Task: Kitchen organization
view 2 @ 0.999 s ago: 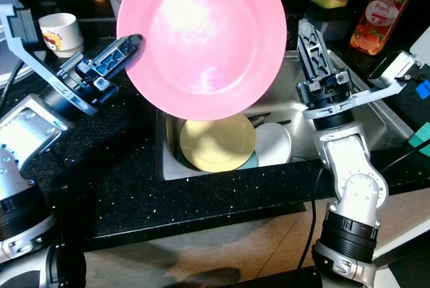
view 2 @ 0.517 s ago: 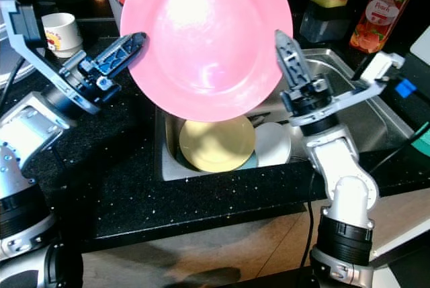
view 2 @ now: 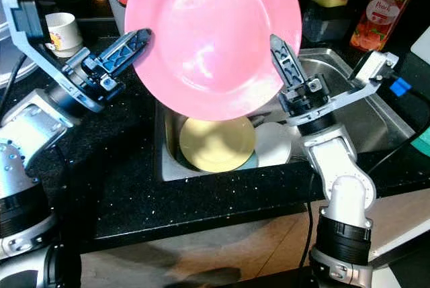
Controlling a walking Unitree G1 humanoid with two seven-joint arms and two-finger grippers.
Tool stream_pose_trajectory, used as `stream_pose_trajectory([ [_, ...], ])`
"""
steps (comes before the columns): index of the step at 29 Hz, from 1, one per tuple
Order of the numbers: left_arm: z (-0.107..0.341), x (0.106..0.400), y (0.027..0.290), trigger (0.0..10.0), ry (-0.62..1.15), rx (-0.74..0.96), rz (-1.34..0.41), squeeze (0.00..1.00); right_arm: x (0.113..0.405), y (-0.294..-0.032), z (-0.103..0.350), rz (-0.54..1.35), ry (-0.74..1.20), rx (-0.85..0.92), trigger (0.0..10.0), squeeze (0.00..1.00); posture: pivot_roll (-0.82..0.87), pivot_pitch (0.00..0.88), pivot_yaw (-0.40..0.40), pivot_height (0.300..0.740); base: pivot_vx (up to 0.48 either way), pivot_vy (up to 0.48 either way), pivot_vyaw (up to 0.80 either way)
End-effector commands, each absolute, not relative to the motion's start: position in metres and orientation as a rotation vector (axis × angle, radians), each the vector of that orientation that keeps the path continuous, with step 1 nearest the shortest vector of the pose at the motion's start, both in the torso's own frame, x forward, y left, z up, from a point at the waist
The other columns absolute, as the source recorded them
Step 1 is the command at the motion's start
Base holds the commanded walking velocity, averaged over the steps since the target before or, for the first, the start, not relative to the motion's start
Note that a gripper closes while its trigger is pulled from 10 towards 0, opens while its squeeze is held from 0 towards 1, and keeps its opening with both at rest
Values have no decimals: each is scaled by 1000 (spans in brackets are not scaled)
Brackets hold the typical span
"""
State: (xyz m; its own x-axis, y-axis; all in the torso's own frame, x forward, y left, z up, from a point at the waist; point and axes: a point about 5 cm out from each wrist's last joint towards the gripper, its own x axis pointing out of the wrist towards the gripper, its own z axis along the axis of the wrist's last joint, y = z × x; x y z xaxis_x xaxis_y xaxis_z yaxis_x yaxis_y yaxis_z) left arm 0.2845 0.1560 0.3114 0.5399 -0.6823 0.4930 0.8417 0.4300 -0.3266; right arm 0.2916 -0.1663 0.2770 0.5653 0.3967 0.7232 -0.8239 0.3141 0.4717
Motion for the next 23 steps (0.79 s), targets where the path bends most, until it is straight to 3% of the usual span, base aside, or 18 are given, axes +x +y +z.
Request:
stream_pose_trajectory([
  [1, 306, 284, 153, 10000, -276, -539, -967, 0, 286, -164, 281, 893, -568, 935, 0, 0, 96, 46, -22, 740, 0, 0, 0],
  [5, 307, 284, 153, 10000, -294, -531, -961, 0, 285, -163, 280, 903, -571, 934, 0, 0, 96, 46, -22, 740, 0, 0, 0],
  [6, 308, 284, 153, 10000, -306, -515, -948, 1000, 285, -164, 280, 901, -572, 936, 0, 0, 98, 52, -23, 740, 0, 0, 0],
  [10, 306, 288, 154, 10000, -284, -529, -902, 1000, 287, -167, 281, 866, -591, 944, 0, 0, 99, 53, -19, 740, 0, 0, 0],
  [11, 305, 289, 156, 10000, -278, -533, -893, 0, 288, -169, 281, 847, -600, 935, 7137, 0, 99, 53, -19, 740, 0, 0, 0],
  [12, 304, 289, 161, 10000, -276, -533, -873, 0, 289, -173, 283, 822, -615, 933, 10000, 0, 98, 53, -16, 740, 0, 0, 0],
  [23, 295, 284, 193, 10000, -269, -518, -764, 0, 303, -214, 286, 580, -673, 939, 10000, 0, 112, 60, -20, 740, 0, 0, 0],
])
